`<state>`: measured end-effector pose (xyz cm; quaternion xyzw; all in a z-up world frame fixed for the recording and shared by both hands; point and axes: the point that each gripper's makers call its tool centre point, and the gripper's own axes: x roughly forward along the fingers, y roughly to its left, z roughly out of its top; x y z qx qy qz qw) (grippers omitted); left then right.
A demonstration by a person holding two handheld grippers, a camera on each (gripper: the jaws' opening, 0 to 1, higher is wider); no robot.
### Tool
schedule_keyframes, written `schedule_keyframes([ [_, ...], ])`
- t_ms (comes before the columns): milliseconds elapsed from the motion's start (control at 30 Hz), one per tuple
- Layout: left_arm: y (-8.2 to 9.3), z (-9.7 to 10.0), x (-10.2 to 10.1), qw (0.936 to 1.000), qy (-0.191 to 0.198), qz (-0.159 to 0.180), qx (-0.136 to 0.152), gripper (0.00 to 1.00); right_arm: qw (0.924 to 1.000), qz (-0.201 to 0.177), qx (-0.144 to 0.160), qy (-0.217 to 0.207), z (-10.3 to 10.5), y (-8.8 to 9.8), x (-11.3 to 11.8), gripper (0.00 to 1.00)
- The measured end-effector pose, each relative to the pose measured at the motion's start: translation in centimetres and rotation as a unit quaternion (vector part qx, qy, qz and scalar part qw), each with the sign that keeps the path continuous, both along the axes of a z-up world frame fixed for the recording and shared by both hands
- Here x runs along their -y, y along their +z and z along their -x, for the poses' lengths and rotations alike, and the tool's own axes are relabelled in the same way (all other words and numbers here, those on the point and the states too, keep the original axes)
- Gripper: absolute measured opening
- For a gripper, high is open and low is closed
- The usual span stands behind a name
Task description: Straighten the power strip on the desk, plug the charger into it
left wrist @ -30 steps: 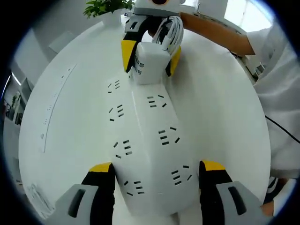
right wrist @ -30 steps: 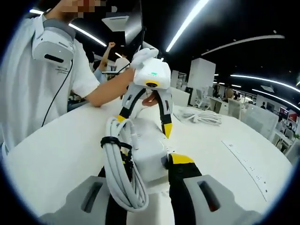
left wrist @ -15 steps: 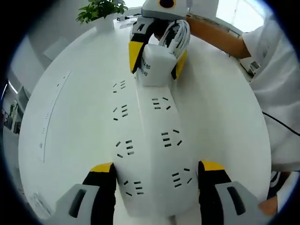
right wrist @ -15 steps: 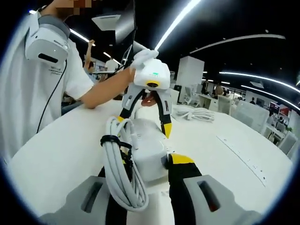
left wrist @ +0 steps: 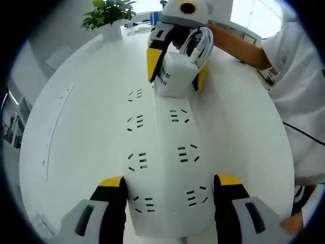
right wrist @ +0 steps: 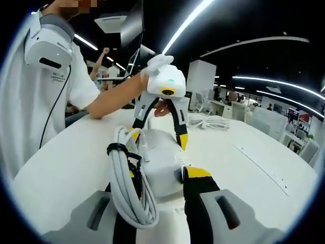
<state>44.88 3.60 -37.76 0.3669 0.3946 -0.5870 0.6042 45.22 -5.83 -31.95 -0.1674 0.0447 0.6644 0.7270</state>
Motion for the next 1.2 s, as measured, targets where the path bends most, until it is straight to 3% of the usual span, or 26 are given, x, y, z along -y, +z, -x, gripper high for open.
schedule_keyframes([
  [300,0.0,0.1,0.0,1.0,0.0,0.001,0.0,0.7,0.9997,0.01,0.02,0.009,0.2,0.0,-0.4,0.31],
  [667,0.0,0.2,0.3,0.9999,-0.014,0.009,0.0,0.7,0.9997,-0.001,0.019,-0.015,2.0,0.1,-0.3,0.3],
  [1200,0.1,0.4,0.6,0.9997,-0.02,0.013,0.001,0.7,0.9995,-0.011,0.015,-0.026,2.3,0.2,-0.1,0.3],
])
